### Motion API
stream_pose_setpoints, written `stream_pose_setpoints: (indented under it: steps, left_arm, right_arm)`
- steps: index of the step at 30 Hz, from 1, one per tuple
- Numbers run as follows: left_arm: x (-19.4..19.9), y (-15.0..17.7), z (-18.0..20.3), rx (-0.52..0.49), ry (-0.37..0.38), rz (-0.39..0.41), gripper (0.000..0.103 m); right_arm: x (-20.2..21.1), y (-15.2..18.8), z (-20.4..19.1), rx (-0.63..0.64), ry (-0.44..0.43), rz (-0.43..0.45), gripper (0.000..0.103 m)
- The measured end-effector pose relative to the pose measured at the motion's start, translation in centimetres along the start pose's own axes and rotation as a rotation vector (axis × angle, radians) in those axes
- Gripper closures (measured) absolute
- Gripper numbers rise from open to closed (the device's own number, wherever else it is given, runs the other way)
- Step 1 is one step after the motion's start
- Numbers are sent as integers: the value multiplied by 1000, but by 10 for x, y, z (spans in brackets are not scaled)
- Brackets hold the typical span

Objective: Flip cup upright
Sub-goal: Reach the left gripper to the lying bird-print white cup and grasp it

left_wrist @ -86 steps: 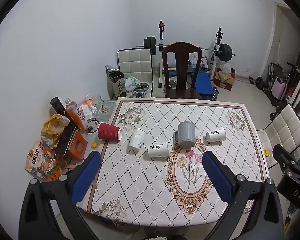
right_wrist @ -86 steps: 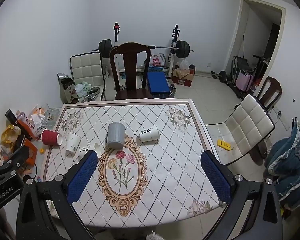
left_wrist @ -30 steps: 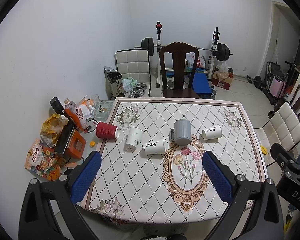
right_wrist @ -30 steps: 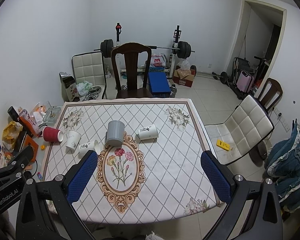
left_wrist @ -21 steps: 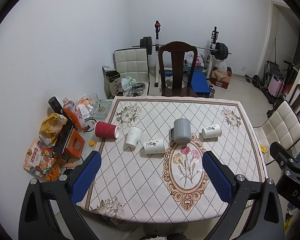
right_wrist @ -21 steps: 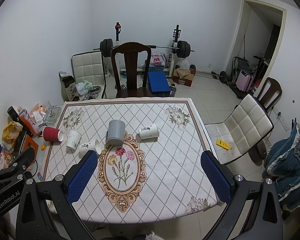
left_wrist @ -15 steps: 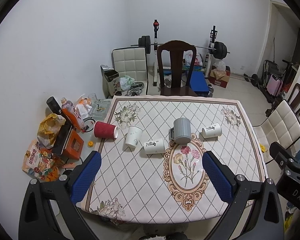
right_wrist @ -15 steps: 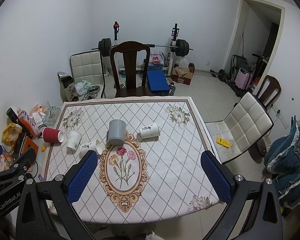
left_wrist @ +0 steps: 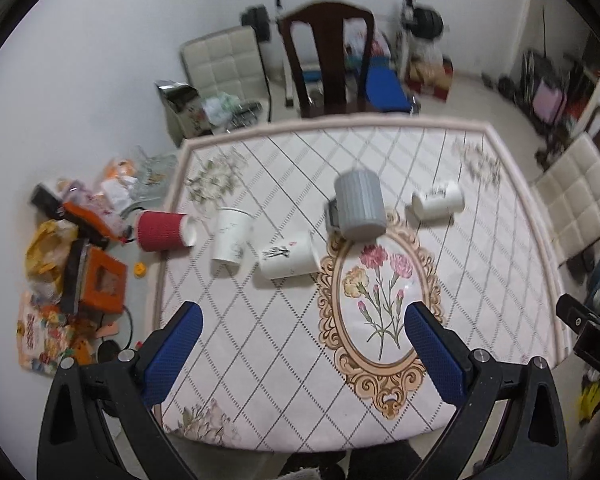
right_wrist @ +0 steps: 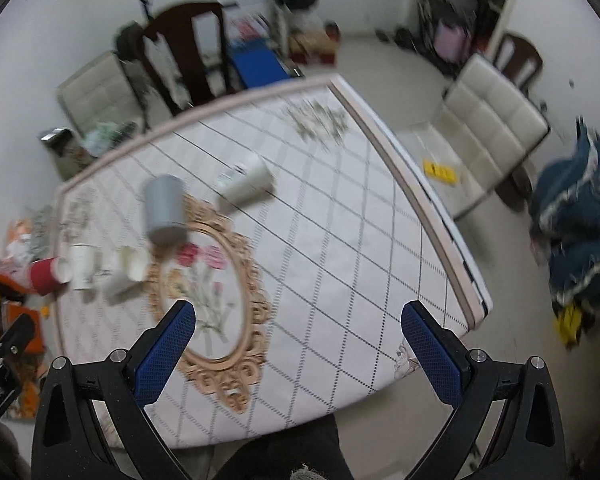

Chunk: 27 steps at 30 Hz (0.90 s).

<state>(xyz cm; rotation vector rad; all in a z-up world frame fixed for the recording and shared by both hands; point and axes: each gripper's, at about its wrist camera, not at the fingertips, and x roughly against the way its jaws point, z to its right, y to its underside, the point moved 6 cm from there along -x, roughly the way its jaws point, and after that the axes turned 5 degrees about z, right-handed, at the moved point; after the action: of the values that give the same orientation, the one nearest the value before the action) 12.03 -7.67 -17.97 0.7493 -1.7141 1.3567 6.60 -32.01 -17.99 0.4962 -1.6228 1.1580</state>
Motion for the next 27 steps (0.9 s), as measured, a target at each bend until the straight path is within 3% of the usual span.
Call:
stream_pose_setpoints:
  steps: [7, 14, 19, 26, 27]
  left_arm:
    - [-98, -30, 79, -226, -14, -118, 0]
    - [-179, -72, 149, -519, -48, -123, 2]
    - [-227, -86, 187, -647, -21, -162, 23]
    - [-264, -92, 230, -732, 37, -206, 28]
    - [-267, -91, 236, -744, 47, -213, 35]
  right_arm:
    - [-130, -16, 30, -4, 47, -180, 0]
    - [-228, -42, 54, 21, 75, -289, 0]
    - [-276, -60, 73, 3, 95, -332, 0]
    - [-317, -76, 102, -34, 107, -372, 0]
    - [-320, -77, 106, -35, 110, -375, 0]
